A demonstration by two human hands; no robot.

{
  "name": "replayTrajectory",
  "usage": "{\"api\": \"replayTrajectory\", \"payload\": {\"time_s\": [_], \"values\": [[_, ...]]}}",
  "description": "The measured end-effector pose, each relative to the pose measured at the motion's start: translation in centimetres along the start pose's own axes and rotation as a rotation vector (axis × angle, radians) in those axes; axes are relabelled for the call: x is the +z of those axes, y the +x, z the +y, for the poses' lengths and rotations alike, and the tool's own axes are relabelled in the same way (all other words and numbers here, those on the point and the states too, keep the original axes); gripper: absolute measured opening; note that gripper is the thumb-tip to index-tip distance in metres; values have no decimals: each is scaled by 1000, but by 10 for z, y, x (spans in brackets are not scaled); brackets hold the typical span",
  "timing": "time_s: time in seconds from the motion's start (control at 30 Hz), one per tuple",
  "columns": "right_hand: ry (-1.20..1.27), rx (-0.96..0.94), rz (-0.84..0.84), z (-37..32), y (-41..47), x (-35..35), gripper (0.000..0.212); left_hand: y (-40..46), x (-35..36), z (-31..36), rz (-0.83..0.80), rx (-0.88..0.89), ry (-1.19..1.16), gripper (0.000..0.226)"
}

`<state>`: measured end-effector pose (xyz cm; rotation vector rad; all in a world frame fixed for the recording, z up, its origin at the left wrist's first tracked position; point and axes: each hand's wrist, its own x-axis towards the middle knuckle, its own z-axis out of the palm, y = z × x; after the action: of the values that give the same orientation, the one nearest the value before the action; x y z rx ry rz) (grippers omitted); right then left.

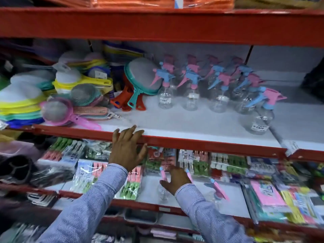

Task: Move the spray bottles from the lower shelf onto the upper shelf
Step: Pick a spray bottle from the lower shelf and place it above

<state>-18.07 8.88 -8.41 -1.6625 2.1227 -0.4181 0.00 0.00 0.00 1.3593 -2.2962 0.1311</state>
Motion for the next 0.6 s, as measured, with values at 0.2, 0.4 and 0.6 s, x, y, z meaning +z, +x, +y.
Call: {"api": "replayTrajectory", "payload": {"time_s": [0.2,0.4,0.6], "values": [[-17,141,-132,-6,12,27,38,1,1,-4,10,9,-54,50],[-34,88,-122,-25,-2,-4,36,0,0,-8,12,18,-103,51],[83,-21,-37,-57,-27,-85,31,2,1,-12,32,32,-143,48]]}}
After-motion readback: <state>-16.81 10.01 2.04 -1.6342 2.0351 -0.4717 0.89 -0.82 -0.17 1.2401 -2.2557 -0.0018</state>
